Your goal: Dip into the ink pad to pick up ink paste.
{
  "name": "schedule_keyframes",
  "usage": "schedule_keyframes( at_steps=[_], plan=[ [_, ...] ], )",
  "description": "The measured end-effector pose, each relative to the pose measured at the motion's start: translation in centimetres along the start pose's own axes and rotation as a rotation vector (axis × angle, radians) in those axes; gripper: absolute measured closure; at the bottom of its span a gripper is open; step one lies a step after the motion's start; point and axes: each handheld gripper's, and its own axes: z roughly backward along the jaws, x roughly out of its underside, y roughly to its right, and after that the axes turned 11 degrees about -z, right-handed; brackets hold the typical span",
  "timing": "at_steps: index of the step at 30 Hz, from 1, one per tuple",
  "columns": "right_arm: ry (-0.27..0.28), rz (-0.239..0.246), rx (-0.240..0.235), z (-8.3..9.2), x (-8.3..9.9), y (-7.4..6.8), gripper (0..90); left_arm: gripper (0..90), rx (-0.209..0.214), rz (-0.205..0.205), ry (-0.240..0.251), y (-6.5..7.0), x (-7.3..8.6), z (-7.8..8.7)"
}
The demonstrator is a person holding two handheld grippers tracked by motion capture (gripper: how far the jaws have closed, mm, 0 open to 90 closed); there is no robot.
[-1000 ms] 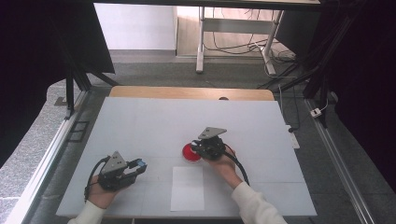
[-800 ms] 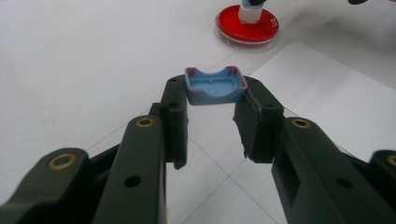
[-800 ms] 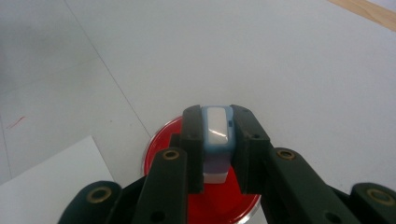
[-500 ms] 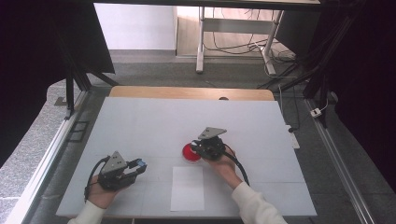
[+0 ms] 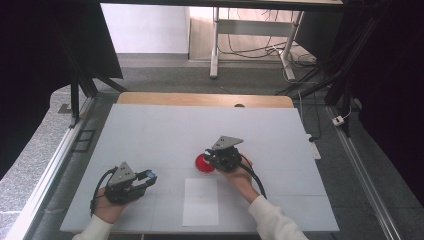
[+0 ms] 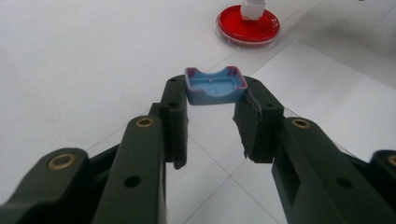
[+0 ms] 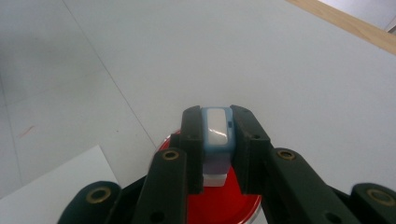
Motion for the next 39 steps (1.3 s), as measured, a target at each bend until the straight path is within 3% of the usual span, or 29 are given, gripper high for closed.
schedule_keyframes(
  at_steps=[17,39],
  plan=[
    [0.009,-0.001,-0.032,0.09,-0.12,-0.29,75.1,65.4,0.004,-0.001,-0.001,0.00,-0.02,-0.06],
    [-0.023,0.006,-0.036,-0.34,0.09,-0.44,75.0,65.4,0.005,-0.004,-0.001,0.00,-0.02,-0.06]
  ],
)
